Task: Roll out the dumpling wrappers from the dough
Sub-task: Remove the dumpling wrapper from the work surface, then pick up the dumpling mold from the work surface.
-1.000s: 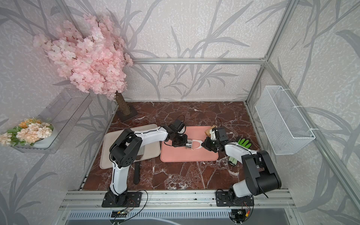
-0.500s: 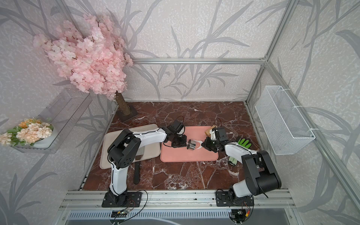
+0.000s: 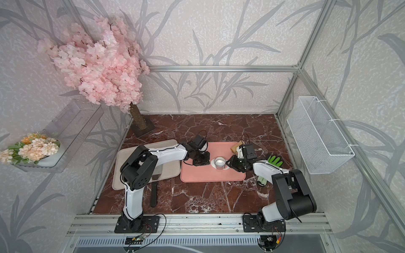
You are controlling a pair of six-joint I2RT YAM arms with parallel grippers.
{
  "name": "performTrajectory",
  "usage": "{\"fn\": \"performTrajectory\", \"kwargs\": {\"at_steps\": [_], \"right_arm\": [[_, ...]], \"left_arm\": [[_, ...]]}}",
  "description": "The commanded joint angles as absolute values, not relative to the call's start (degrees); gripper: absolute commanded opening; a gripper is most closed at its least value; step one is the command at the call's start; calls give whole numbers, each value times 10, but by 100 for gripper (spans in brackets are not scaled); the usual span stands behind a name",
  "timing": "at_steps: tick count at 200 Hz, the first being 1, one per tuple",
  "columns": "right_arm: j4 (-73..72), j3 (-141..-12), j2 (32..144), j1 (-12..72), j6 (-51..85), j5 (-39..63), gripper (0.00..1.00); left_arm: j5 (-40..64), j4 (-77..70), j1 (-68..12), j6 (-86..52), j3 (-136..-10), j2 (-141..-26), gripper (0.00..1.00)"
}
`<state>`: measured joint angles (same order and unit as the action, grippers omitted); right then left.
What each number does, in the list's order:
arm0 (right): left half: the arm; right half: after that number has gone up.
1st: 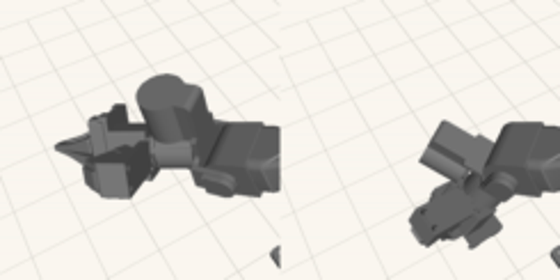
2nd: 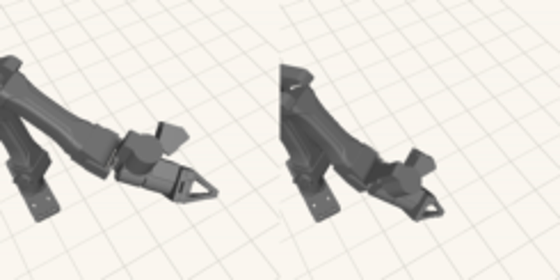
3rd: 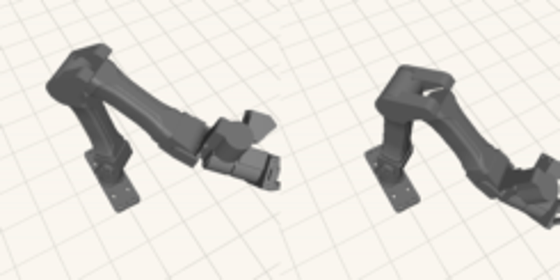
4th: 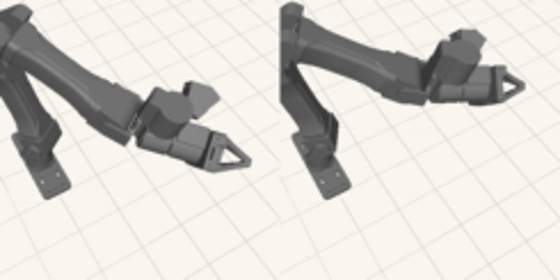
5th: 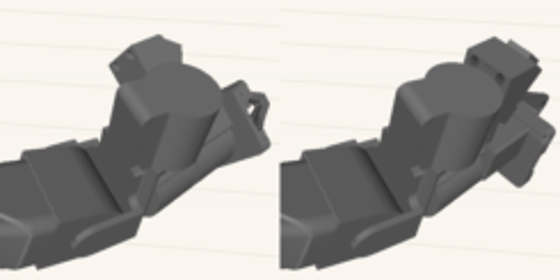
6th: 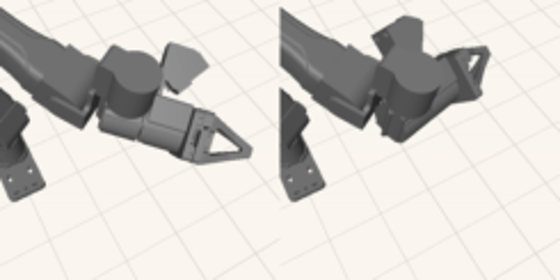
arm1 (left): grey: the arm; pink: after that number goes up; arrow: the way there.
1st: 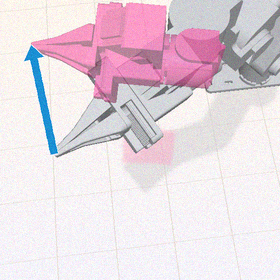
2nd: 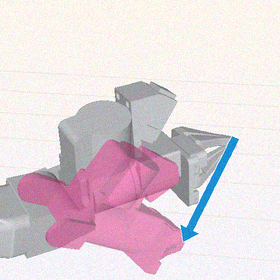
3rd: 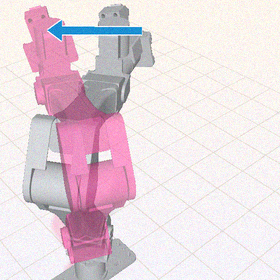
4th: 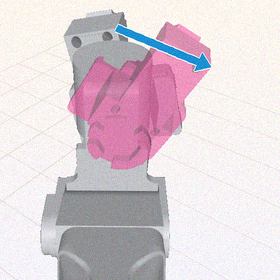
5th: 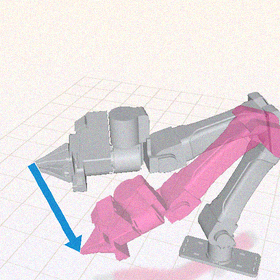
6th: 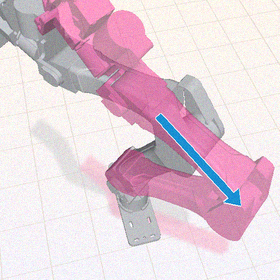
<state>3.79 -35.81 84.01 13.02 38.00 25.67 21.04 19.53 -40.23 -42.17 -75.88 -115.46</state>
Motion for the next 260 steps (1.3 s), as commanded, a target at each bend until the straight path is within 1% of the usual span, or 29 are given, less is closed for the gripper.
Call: {"fn": "performTrajectory", "kwargs": {"at_steps": [1,21,55,64,70,86,104,118,140,170,201,260], "right_arm": [[87,-360,806,128,362,231,50],[116,-364,782,127,353,216,60],[145,-365,766,125,341,202,65],[151,-366,762,125,338,199,68],[156,-366,760,125,337,197,72],[170,-367,747,124,331,193,76],[176,-365,737,123,328,194,76],[173,-365,734,123,327,198,76],[166,-364,739,122,332,202,76],[149,-356,738,121,342,204,75],[142,-354,738,120,344,204,75],[115,-338,743,120,354,216,73]], "left_arm": [[200,220,-401,-417,-767,-1124,0],[193,230,-401,-412,-778,-1116,0],[192,233,-400,-410,-787,-1110,0],[193,234,-400,-410,-787,-1108,0],[193,235,-400,-410,-787,-1107,0],[193,233,-400,-411,-785,-1103,0],[199,229,-400,-411,-784,-1098,0],[213,226,-400,-413,-787,-1098,7],[243,223,-408,-415,-796,-1105,15],[247,233,-426,-424,-805,-1108,29],[236,244,-437,-435,-811,-1119,31],[207,291,-458,-419,-866,-1168,31]]}}
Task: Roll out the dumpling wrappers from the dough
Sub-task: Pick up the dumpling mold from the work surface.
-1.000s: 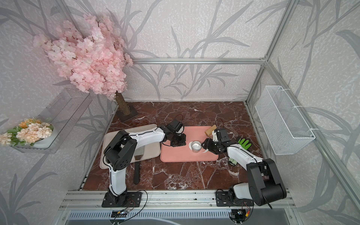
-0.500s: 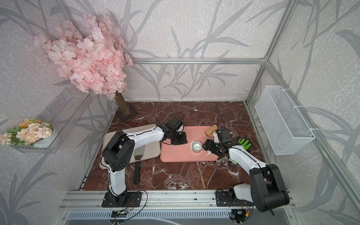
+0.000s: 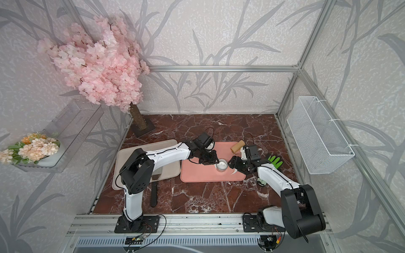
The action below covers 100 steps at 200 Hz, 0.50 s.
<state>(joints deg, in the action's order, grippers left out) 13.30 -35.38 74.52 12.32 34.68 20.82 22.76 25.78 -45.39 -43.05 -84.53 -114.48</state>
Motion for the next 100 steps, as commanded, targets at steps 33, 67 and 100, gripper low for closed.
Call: {"fn": "performTrajectory", "kwargs": {"at_steps": [33,67,100], "right_arm": [[105,-332,743,120,355,219,73],[99,-331,745,119,356,220,73],[95,-330,750,119,357,220,73]], "left_arm": [[203,303,-459,-417,-875,-1190,23],[204,303,-460,-417,-875,-1195,9],[207,305,-460,-414,-876,-1198,0]]}}
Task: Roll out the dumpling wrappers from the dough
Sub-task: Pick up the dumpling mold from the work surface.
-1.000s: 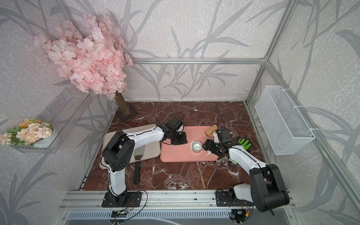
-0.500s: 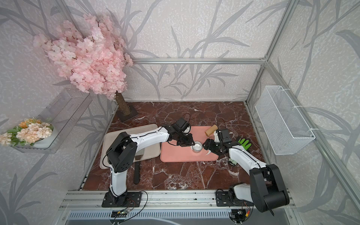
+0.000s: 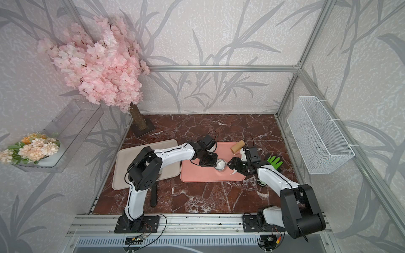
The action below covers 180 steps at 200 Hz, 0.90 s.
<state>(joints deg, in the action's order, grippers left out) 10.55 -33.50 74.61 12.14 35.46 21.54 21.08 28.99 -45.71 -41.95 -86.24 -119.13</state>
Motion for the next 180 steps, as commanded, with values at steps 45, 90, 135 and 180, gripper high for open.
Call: {"fn": "performTrajectory", "kwargs": {"at_steps": [45,90,135,180], "right_arm": [[94,-330,757,117,357,215,71],[90,-328,765,116,359,212,53],[91,-330,770,116,360,207,33],[96,-336,773,115,362,199,23]], "left_arm": [[204,312,-458,-408,-875,-1176,0],[213,306,-442,-403,-848,-1128,0],[223,301,-422,-399,-814,-1092,0],[229,300,-401,-397,-799,-1068,0]]}}
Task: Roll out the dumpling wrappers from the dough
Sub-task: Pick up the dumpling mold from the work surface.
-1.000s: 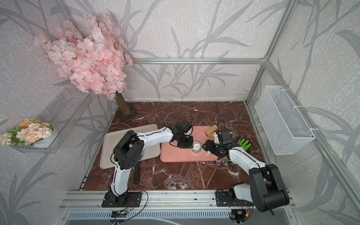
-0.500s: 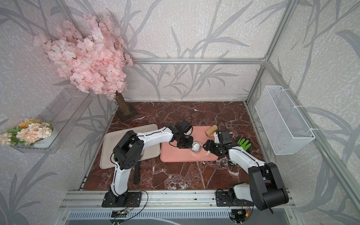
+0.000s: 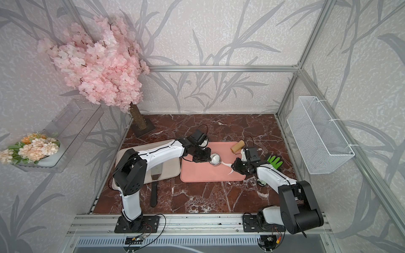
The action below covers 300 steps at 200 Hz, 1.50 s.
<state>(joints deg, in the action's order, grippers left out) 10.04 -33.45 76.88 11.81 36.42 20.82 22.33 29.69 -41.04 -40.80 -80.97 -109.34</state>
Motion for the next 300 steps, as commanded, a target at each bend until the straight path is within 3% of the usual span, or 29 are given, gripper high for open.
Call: {"fn": "performTrajectory", "kwargs": {"at_steps": [1,80,124,300], "right_arm": [[96,-337,773,115,362,199,23],[103,-349,788,116,359,196,11],[120,-361,785,116,351,196,17],[137,-371,787,117,346,193,17]], "left_arm": [[229,300,-401,-397,-799,-1067,0],[247,279,-359,-404,-756,-1018,0],[229,298,-345,-388,-749,-1011,0],[155,342,-315,-350,-742,-974,0]]}}
